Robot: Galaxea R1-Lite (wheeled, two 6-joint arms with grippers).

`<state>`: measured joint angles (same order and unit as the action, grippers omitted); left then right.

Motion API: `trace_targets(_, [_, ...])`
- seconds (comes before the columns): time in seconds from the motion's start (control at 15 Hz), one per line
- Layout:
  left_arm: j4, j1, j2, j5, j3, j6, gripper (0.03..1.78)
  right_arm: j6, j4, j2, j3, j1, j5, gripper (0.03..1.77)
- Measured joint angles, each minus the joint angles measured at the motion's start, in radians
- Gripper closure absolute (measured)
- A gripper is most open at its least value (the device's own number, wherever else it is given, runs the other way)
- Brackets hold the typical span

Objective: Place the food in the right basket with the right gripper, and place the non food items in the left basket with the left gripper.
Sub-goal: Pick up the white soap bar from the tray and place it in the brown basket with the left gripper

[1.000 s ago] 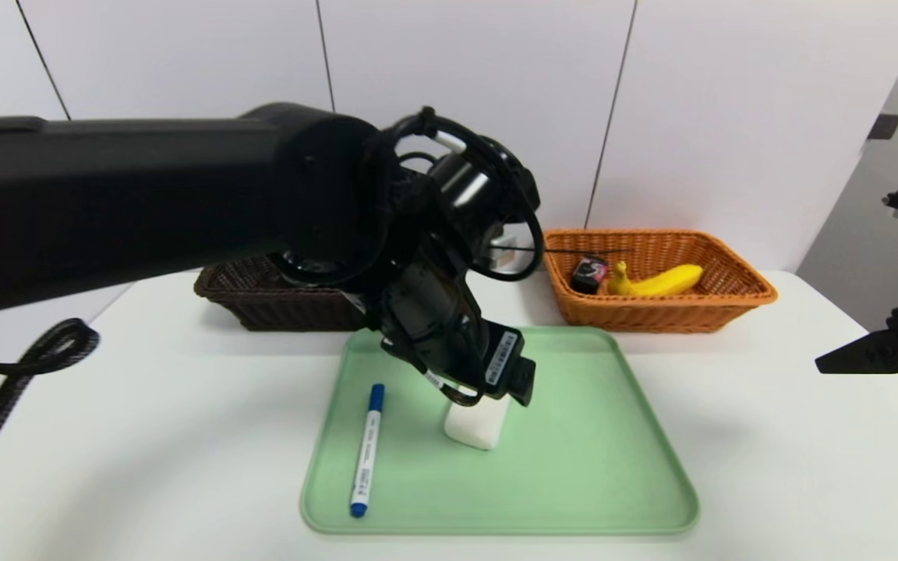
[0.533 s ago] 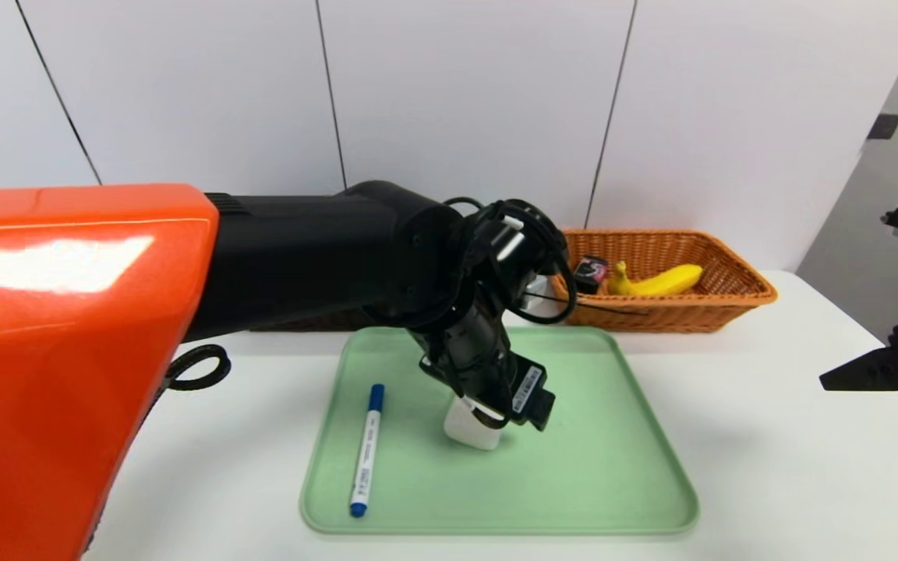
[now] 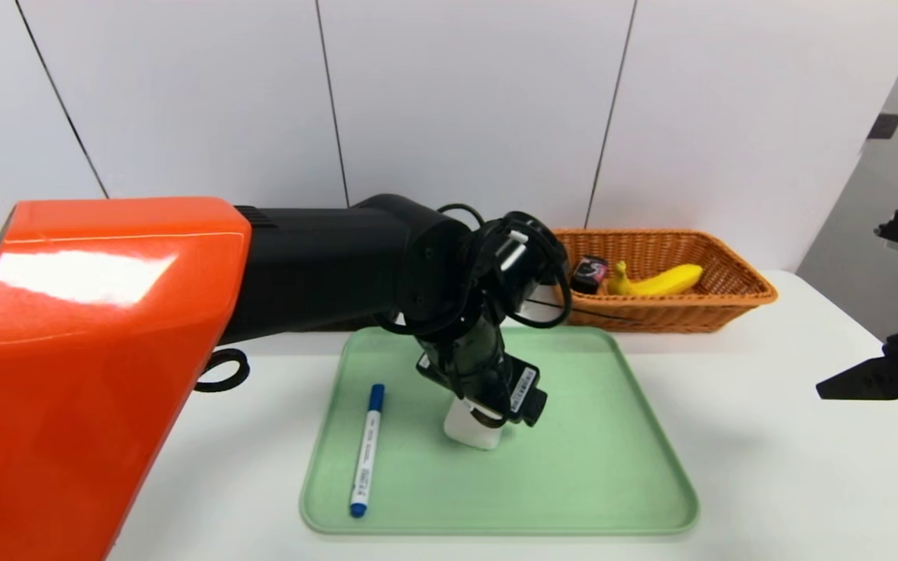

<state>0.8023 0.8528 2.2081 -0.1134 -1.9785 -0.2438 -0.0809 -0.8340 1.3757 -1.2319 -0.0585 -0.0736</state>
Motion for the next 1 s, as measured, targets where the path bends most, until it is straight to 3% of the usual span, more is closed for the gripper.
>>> trace_targets(0.53, [0.011, 0.000, 0.007, -0.011, 0.000, -0.206, 0.12, 0.001, 0.003, -0.008, 0.037, -0.010, -0.001, 0.10])
trace_targets(1.0, [0.004, -0.002, 0.036, -0.014, 0.000, -0.142, 0.12, 0.003, 0.097, -0.031, 0.105, -0.009, -0.001, 0.10])
